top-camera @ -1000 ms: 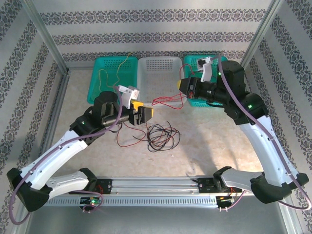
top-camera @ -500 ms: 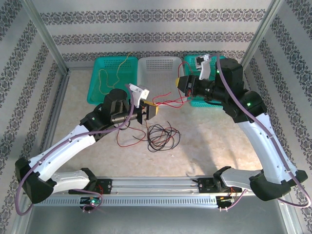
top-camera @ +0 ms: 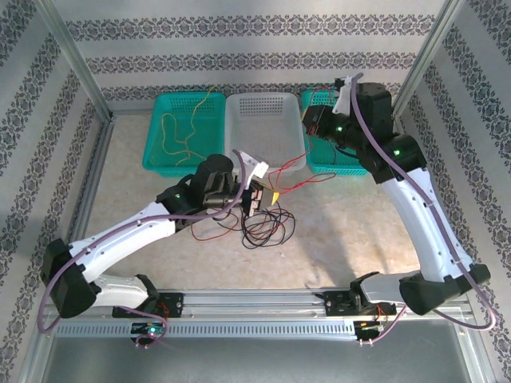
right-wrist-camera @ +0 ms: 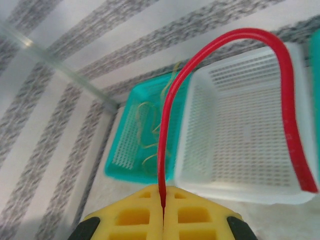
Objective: Untangle the cables
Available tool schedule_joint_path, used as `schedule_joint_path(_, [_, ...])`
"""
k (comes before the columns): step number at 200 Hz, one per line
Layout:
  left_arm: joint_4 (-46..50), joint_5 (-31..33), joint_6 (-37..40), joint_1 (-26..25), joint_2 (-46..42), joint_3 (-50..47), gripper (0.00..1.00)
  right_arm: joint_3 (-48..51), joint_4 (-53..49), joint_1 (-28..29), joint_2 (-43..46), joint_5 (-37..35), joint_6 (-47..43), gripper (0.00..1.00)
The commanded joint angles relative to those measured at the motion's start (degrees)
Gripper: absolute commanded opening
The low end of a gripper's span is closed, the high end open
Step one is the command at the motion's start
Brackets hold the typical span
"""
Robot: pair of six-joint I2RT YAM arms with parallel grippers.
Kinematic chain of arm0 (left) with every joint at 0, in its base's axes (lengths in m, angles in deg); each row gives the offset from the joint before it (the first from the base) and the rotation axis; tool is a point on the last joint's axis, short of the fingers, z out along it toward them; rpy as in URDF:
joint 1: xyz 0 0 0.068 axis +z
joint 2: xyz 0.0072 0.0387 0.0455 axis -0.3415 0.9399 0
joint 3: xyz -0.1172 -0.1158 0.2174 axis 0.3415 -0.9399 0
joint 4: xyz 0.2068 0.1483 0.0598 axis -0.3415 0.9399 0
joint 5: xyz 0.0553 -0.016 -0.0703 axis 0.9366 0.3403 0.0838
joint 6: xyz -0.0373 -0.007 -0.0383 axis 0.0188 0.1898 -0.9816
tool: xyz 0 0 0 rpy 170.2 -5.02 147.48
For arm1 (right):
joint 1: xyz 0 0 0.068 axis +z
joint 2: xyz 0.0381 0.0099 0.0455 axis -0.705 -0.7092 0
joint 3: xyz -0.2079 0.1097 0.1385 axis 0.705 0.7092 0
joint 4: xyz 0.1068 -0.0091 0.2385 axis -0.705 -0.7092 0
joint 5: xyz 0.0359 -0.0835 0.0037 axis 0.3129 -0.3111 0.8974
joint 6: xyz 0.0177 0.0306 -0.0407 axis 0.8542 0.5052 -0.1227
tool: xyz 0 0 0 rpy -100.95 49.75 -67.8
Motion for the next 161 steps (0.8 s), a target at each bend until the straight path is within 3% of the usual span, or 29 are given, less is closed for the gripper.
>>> schedule_joint_path(1, [-0.67, -5.71, -0.83, -1.84, 3.09, 0.60, 0.00, 0.27, 3.69, -3.40, -3.24, -3.78, 2.69, 0.00])
schedule_joint_path(32, [-2.64, -7.97, -0.49, -4.91, 7.25, 1.85, 0.00, -2.31, 5.07, -4.97, -7.97, -4.42, 3.95, 0.00])
schedule_joint_path(71, [1.93, -9.02, 5.00, -6.54, 12.16, 8.31, 0.00, -7.38, 4.13, -5.66, -13.12, -7.44, 2.88, 0.00])
schedule_joint_path(93, [0.57, -6.19, 5.07, -5.31, 9.68, 6.66, 0.00, -8.42, 3.17, -9.39, -15.00, -9.59, 3.22, 0.00])
schedule_joint_path(115, [-4.13, -2.45, 1.47, -1.48, 2.23, -1.00, 0.00, -6.81, 2.53, -16.06, -15.36, -10.45, 5.69, 0.00])
schedule_joint_path(136, [-10.22, 7.06, -5.93, 5.65, -10.04, -13.47, 0.00, -2.07, 5.15, -23.72, -13.17, -8.96, 9.83, 0.00])
schedule_joint_path(161, [-0.60, 26.25, -12.48, 14.40, -24.48, -21.74, 0.00, 0.11, 6.81, -30.11, -11.92, -7.24, 12.16, 0.00])
